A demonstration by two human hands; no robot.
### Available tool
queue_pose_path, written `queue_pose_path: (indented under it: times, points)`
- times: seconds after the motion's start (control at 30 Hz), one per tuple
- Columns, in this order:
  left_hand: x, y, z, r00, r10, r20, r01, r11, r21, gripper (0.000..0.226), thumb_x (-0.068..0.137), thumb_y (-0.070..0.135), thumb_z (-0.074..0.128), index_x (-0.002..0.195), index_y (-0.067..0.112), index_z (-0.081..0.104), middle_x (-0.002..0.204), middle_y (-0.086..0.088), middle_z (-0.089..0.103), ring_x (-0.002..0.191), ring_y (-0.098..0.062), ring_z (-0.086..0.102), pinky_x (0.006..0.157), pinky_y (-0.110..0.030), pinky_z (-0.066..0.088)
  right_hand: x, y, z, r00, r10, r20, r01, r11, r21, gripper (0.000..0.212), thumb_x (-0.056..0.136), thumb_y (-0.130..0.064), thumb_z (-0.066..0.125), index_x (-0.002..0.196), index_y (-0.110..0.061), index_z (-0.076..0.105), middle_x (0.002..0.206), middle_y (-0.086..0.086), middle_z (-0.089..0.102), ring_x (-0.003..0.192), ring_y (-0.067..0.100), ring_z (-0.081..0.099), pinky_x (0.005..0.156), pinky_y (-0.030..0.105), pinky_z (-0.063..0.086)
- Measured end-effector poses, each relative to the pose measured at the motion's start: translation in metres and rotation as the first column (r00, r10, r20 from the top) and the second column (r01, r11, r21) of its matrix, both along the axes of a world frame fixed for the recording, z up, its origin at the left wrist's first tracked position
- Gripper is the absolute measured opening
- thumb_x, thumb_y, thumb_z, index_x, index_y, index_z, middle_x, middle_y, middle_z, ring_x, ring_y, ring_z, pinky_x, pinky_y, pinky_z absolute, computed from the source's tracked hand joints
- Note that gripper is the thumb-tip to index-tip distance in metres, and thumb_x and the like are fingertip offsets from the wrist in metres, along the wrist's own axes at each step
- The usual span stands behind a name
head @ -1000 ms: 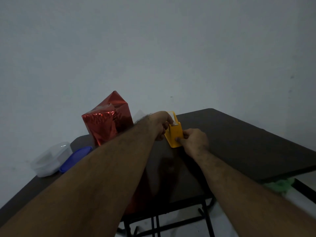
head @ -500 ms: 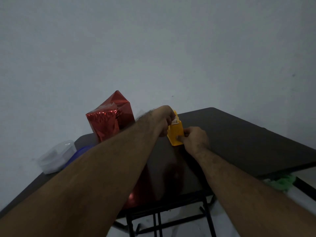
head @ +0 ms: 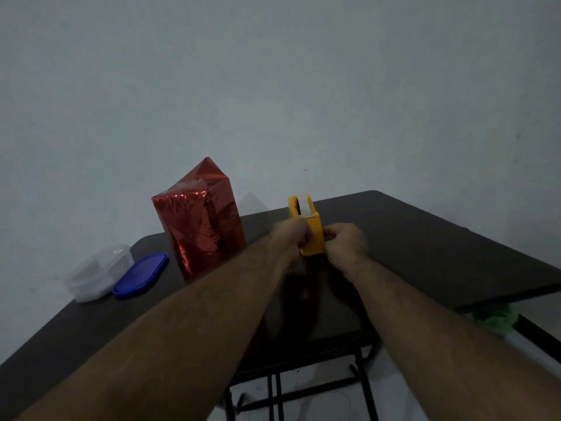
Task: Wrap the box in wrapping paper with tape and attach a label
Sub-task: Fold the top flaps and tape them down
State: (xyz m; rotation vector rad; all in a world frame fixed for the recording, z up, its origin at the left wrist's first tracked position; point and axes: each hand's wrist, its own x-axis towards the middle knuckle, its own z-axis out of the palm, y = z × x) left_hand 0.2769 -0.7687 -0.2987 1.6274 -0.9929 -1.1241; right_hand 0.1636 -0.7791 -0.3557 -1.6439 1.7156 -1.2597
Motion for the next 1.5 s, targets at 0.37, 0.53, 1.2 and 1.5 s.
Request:
queue_pose_path:
  times: [0.37,0.53,1.2,1.5]
  points:
    - [0.014,0.029,-0.017,0.994,0.08,-0.074,-0.097,0.963,-0.252,0.028,0.088,0.017,0.082,0.113,0.009,0.074,0.114,-0.007,0.072,0.107,-0.021,0.065,0.077,-0.029,0.048,-0.002,0.015,0.008,0.782,0.036,0.622,0.089,0.981,-0.169,0.021,0.094,-0.035,0.077,0.099,-0.015,0.083,0.09,-0.005,0.076,0.092,0.009,0.068,0.074,0.028,0.05]
    - [0.027,0.043,-0.017,0.994,0.106,-0.036,-0.111,0.91,-0.4,0.009,0.088,0.018,0.08,0.086,0.01,0.077,0.092,-0.009,0.077,0.087,-0.016,0.069,0.075,-0.032,0.055,-0.002,0.031,0.014,0.748,0.159,0.644,-0.072,0.985,-0.16,0.029,0.083,-0.041,0.086,0.08,-0.013,0.08,0.073,-0.005,0.07,0.077,0.018,0.063,0.068,0.036,0.05]
    - [0.061,0.091,0.027,0.996,0.077,-0.051,-0.092,0.87,-0.484,0.02,0.071,0.024,0.086,0.063,0.01,0.075,0.068,-0.008,0.074,0.072,-0.022,0.073,0.076,-0.044,0.062,0.034,0.079,0.079,0.891,0.33,0.312,-0.318,0.944,-0.088,0.016,0.097,-0.023,0.068,0.084,-0.016,0.074,0.091,0.005,0.071,0.093,0.018,0.064,0.077,0.037,0.053]
    - [0.081,0.12,0.047,0.998,0.034,0.055,0.002,0.836,-0.549,0.031,0.076,0.033,0.076,0.078,0.003,0.077,0.074,-0.013,0.071,0.07,-0.02,0.066,0.066,-0.036,0.053,0.015,0.101,0.126,0.844,0.344,0.412,-0.27,0.935,-0.229,0.014,0.098,-0.018,0.064,0.092,-0.012,0.074,0.097,0.006,0.067,0.09,0.017,0.061,0.071,0.037,0.051]
